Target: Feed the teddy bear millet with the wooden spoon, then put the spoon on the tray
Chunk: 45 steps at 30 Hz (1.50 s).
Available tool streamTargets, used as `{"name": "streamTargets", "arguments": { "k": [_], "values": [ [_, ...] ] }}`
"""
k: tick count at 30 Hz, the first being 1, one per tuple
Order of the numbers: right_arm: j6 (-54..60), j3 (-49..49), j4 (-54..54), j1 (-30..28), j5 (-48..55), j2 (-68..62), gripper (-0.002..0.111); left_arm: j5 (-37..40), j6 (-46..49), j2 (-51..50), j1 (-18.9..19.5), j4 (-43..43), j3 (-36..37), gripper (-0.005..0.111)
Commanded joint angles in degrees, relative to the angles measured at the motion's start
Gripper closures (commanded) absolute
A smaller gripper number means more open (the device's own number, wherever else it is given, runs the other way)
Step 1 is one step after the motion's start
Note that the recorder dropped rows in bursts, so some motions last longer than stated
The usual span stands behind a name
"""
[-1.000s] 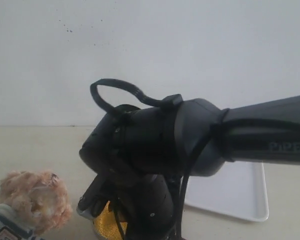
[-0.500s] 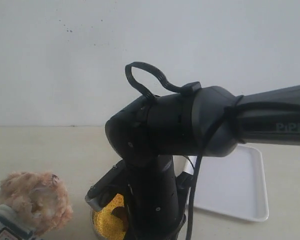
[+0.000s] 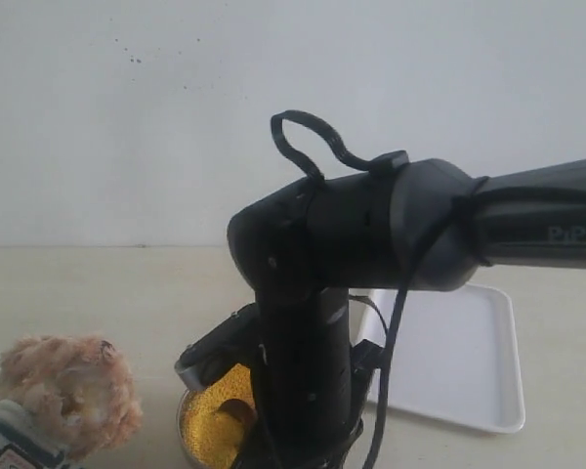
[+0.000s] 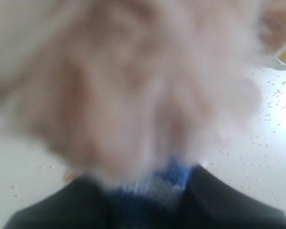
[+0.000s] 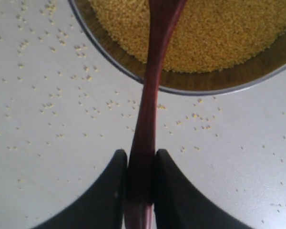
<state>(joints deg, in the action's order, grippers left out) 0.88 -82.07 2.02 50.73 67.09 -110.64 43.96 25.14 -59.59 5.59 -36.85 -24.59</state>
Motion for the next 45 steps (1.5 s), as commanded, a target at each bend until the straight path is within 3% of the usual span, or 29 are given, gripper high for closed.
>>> {"name": "streamTargets", "arguments": {
  "k": [1,12,30,45],
  "values": [
    [1.98,-0.36,-4.89,-2.94,-0.34,2.03,0.104,-0.06,0.23,0.24,0.1,-0.69,-0.46,0.103],
    [7.48,-0.36,-13.62,-7.43,2.74,2.92,0.104,0.76,0.83,0.24,0.1,-1.77,-0.46,0.103],
    [12.23,-0.36,-19.99,-7.51,1.88,10.21,0.104,1.06,1.56,0.24,0.1,-2.26,-0.46,0.103],
    [14.74,-1.47,-22.84,-0.75,-4.02,11.75,0.104,1.06,1.56,0.24,0.1,-2.26,-0.46,0.103]
  ]
}}
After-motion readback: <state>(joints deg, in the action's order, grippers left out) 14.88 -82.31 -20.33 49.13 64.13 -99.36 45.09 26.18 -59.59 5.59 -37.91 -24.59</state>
